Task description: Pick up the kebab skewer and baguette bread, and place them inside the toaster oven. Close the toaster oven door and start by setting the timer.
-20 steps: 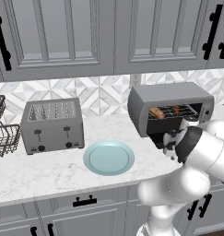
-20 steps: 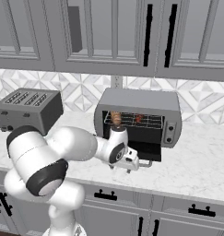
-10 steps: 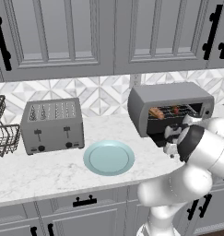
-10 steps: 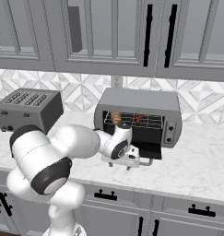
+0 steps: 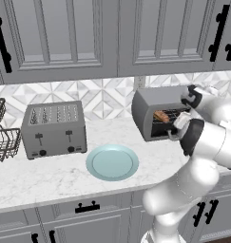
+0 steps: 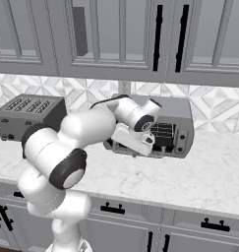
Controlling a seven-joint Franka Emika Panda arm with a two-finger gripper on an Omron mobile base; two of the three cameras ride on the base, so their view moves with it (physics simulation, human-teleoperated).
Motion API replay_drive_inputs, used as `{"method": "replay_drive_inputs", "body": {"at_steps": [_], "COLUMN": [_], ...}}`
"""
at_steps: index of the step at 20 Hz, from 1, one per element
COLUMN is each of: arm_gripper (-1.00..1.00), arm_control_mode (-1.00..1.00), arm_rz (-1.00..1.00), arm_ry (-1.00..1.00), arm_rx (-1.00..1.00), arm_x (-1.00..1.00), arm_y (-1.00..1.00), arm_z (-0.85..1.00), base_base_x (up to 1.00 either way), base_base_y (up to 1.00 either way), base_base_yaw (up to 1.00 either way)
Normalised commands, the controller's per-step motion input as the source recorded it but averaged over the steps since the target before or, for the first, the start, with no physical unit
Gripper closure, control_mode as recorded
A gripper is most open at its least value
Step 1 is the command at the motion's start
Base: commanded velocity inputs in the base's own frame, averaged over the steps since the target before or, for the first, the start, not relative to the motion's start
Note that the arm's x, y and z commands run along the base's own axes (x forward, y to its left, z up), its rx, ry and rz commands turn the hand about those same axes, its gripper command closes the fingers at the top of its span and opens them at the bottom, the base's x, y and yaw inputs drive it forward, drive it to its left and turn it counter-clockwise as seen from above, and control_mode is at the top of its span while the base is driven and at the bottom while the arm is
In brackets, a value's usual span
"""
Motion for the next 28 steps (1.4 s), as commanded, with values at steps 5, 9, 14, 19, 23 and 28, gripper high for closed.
{"method": "replay_drive_inputs", "body": {"at_steps": [5,9,14,19,23,28], "arm_gripper": [-1.00,-1.00,-1.00,-1.00,-1.00,-1.00], "arm_control_mode": [-1.00,-1.00,-1.00,-1.00,-1.00,-1.00], "arm_rz": [0.00,-0.01,-0.03,-0.05,-0.04,-0.05], "arm_ry": [-0.62,-0.59,-0.53,-0.38,-0.25,-0.07], "arm_rx": [-0.02,-0.03,-0.01,0.00,0.00,0.00], "arm_x": [0.46,0.42,0.49,0.30,0.08,-0.86], "arm_y": [0.55,0.60,0.54,0.37,0.11,-0.01], "arm_z": [-0.06,-0.31,-0.29,-0.39,-0.10,0.29], "base_base_x": [0.00,0.00,0.00,0.00,0.00,0.00], "base_base_y": [0.00,0.00,0.00,0.00,0.00,0.00], "base_base_yaw": [0.00,0.00,0.00,0.00,0.00,0.00]}}
